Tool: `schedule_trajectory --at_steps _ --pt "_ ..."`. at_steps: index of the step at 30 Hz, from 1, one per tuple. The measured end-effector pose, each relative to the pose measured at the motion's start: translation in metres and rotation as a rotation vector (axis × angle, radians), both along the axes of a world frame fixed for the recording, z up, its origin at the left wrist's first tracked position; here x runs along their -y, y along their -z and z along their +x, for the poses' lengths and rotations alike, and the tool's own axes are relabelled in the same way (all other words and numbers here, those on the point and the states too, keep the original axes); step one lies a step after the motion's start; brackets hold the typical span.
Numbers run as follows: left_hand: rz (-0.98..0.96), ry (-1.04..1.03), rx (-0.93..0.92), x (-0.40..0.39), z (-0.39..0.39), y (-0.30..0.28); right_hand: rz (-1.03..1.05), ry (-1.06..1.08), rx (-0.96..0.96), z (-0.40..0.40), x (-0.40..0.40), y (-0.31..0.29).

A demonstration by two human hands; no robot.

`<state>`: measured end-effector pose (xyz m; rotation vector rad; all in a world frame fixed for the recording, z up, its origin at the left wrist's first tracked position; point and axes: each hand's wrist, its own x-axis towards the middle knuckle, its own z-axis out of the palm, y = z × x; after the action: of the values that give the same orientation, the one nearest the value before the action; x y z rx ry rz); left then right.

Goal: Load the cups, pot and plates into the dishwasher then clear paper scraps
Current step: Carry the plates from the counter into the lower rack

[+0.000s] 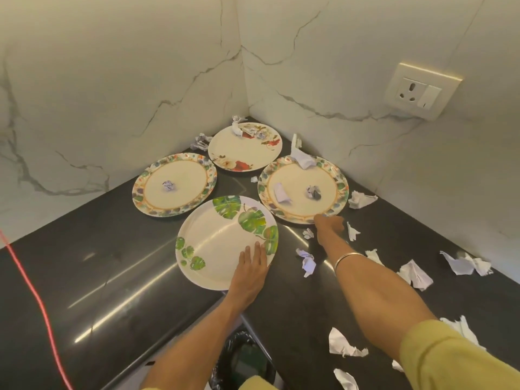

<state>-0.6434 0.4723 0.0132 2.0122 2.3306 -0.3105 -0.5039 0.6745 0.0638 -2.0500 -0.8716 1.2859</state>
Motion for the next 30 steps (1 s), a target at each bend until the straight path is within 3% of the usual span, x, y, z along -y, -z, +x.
schedule_trajectory --at_steps 8,22,30 --pt "0.018 -0.038 0.077 -0.001 -0.003 -0.021 -0.092 0.067 -0.287 0.003 -0.010 -0.024" --pt "0.235 -0.062 0.120 -0.013 -0.025 -0.088 0.019 0.064 -0.469 0.017 -0.005 -0.088" --pt "0.528 -0.003 0.337 -0.015 -0.039 -0.128 0.230 -0.049 -0.176 0.019 0.015 -0.139"
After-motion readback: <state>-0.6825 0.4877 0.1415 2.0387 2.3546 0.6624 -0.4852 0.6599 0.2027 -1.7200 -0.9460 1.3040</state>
